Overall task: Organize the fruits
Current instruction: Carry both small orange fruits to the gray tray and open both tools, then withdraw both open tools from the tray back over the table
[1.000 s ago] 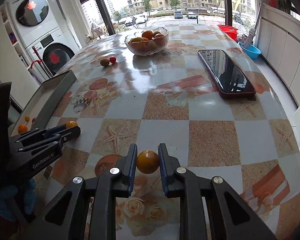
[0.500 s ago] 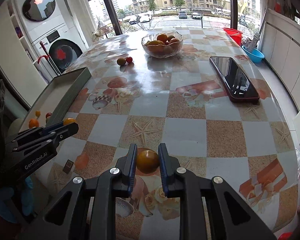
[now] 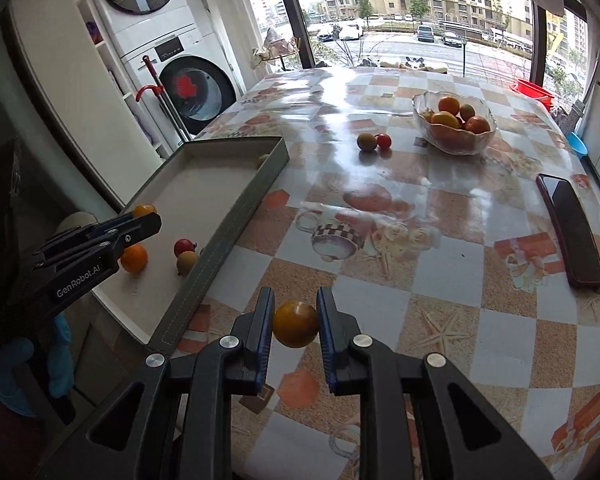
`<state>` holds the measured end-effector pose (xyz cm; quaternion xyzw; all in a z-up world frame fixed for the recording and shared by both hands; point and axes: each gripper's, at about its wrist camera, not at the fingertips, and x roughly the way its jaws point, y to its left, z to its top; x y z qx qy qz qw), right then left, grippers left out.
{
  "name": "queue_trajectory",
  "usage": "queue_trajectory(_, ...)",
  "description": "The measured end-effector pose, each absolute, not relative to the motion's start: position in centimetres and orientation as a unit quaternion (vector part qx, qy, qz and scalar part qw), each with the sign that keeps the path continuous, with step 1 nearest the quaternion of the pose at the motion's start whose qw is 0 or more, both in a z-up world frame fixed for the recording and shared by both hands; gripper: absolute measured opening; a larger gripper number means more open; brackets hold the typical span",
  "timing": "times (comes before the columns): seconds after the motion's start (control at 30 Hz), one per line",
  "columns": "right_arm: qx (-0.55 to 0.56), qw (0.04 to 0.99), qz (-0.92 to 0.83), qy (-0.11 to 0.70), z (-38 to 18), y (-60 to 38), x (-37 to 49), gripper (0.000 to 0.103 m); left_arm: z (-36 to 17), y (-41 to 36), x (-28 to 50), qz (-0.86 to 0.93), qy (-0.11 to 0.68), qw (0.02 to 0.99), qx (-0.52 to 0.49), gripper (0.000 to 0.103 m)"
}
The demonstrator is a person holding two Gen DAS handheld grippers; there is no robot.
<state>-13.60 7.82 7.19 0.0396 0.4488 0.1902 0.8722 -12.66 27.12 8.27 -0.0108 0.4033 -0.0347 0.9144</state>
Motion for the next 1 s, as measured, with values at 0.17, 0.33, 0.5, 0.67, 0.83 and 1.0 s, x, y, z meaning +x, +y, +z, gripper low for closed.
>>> queue_trajectory(0.17, 0.035, 0.862, 0.215, 0.457, 7.2, 11.0, -11.7, 0.023, 7.5, 29.7, -11.9, -0.010, 0.407, 0.913, -0.020, 0.024)
queue_trajectory(0.33, 0.021, 0.857, 0.227, 0.462, 7.0, 13.2, -10.6, 0.023, 6.5, 30.9, -11.4, -0.006, 0.413, 0.911, -0.021, 0.024)
queue_trajectory(0.5, 0.021, 0.853, 0.237, 0.464, 7.3, 15.0, -9.0, 0.023, 5.9, 31.2, -10.3, -0.005, 0.415, 0.910, -0.020, 0.024)
queue_trajectory(0.67, 0.033, 0.844, 0.254, 0.470, 7.0, 17.5, -6.4, 0.025, 5.4, 31.6, -9.4, 0.006, 0.423, 0.906, -0.022, 0.024)
queue_trajectory(0.83, 0.051, 0.824, 0.267, 0.497, 5.1, 18.9, -4.7, 0.029, 4.4, 31.8, -9.0, 0.024, 0.440, 0.898, -0.016, 0.026)
queue_trajectory(1.0, 0.070, 0.822, 0.270, 0.497, 5.2, 18.3, -4.5, 0.082, 4.6, 31.5, -9.9, 0.036, 0.418, 0.908, 0.005, 0.095)
